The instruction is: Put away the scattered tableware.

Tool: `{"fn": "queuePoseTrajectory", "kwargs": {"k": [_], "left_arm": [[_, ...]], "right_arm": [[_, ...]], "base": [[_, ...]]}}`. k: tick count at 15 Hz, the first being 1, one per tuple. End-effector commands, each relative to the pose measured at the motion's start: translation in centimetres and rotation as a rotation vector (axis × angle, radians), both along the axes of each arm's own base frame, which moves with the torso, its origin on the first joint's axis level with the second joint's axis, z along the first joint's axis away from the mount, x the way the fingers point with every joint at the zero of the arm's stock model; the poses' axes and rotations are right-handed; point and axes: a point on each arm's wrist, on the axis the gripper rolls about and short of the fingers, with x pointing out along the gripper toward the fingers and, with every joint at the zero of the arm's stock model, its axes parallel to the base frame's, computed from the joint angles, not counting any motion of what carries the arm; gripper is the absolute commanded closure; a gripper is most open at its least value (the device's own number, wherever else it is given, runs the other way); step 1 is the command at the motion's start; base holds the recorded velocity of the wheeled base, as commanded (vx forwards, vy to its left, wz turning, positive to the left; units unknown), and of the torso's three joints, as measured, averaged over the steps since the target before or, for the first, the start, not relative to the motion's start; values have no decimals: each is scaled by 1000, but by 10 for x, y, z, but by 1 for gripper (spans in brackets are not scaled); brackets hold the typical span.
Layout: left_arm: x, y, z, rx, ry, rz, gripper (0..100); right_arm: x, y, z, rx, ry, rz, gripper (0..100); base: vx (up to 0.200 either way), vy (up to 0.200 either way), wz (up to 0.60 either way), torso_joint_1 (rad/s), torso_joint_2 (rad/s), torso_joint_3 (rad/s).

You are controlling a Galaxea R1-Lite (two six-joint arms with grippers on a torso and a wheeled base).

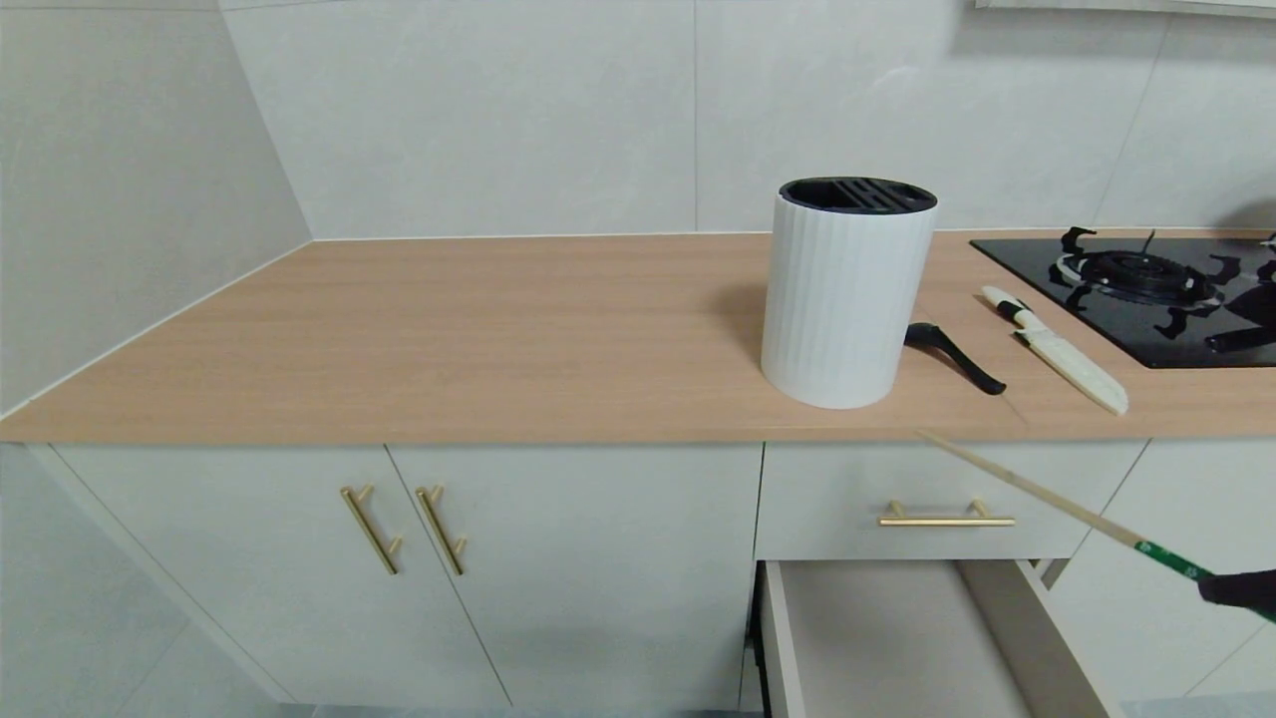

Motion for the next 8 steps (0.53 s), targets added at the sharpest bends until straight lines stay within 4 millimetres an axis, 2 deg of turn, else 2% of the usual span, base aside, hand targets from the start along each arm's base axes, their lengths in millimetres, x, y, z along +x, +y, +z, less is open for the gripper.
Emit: {"fn": "queuePoseTrajectory", "kwargs": {"k": [1, 3, 5, 8], "left_arm": [[0, 0, 0, 0, 1, 1, 0], [0, 0, 0, 0, 1, 1, 0], [0, 0, 0, 0, 2, 1, 0], [0, 0, 0, 0, 1, 1, 0]], "right_arm": [[28, 25, -38, -82, 207, 92, 100], [52, 36, -68, -141, 324, 89, 100], [66, 40, -93, -217, 287, 42, 100], [71, 43, -109, -205, 211, 33, 100]], "base": [[0, 0, 0, 0, 0, 0], [0, 0, 0, 0, 0, 0], [0, 0, 0, 0, 0, 0], [0, 0, 0, 0, 0, 0]]}}
